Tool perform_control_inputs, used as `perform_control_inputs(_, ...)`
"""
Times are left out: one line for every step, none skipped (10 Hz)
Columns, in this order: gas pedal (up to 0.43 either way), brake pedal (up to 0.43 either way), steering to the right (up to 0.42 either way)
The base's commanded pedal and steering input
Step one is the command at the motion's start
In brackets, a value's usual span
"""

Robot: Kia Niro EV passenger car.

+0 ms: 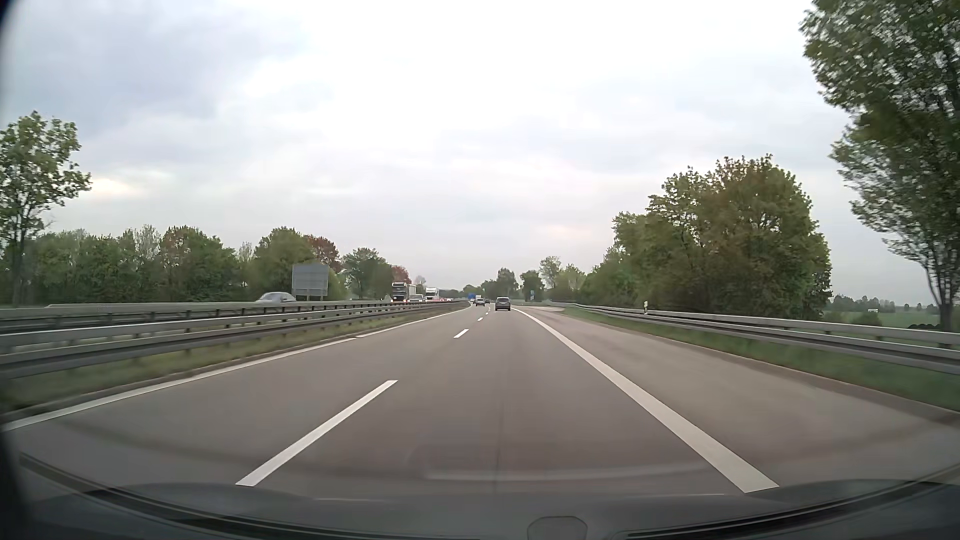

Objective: Follow the waypoints while adhering to traffic rules and regulations

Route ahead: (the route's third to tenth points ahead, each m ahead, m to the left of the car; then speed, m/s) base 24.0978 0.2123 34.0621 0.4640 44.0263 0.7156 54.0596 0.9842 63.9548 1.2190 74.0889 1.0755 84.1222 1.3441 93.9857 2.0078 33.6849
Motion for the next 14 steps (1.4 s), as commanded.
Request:
perform_control_inputs(0.248,0.0,-0.003)
perform_control_inputs(0.248,0.0,-0.004)
perform_control_inputs(0.248,0.0,-0.003)
perform_control_inputs(0.248,0.0,-0.004)
perform_control_inputs(0.248,0.0,-0.003)
perform_control_inputs(0.248,0.0,-0.004)
perform_control_inputs(0.248,0.0,-0.004)
perform_control_inputs(0.248,0.0,-0.004)
perform_control_inputs(0.248,0.0,-0.004)
perform_control_inputs(0.248,0.0,-0.004)
perform_control_inputs(0.248,0.0,-0.004)
perform_control_inputs(0.248,0.0,-0.004)
perform_control_inputs(0.248,0.0,-0.004)
perform_control_inputs(0.248,0.0,-0.003)
